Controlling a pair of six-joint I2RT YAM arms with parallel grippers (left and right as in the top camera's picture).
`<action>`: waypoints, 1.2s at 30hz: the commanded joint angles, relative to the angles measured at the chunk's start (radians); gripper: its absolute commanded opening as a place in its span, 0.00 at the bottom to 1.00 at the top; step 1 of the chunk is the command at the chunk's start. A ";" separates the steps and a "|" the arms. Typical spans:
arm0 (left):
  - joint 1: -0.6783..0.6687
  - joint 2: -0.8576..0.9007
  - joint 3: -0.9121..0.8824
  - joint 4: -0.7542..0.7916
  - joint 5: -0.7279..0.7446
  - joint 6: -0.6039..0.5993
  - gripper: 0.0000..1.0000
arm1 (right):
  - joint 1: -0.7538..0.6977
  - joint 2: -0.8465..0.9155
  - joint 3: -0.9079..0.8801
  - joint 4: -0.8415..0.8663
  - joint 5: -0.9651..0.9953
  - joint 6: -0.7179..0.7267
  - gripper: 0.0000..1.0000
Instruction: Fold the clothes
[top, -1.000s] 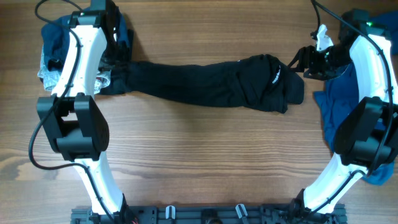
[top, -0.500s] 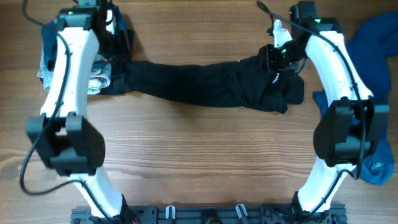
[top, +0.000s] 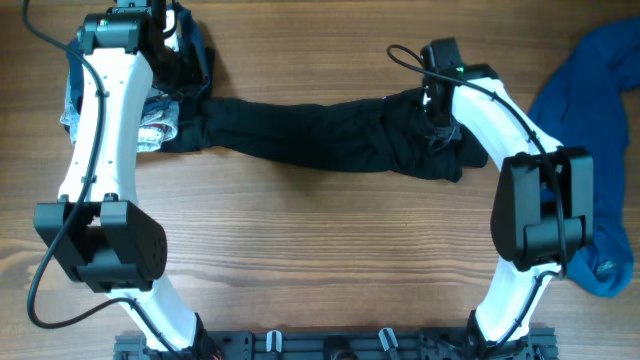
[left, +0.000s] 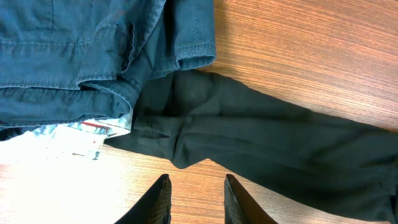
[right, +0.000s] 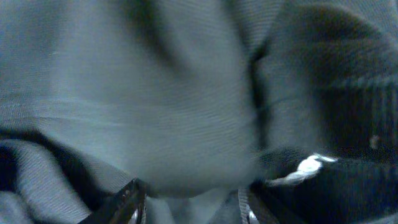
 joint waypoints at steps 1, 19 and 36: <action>-0.005 0.006 0.002 0.000 0.011 -0.013 0.28 | -0.056 -0.006 -0.053 0.064 0.020 -0.002 0.48; -0.083 0.113 -0.002 -0.067 0.010 0.140 0.29 | -0.200 0.017 -0.058 0.113 -0.186 -0.183 0.72; -0.082 0.193 -0.353 0.260 0.046 0.287 0.54 | -0.200 0.017 -0.058 0.107 -0.186 -0.208 0.73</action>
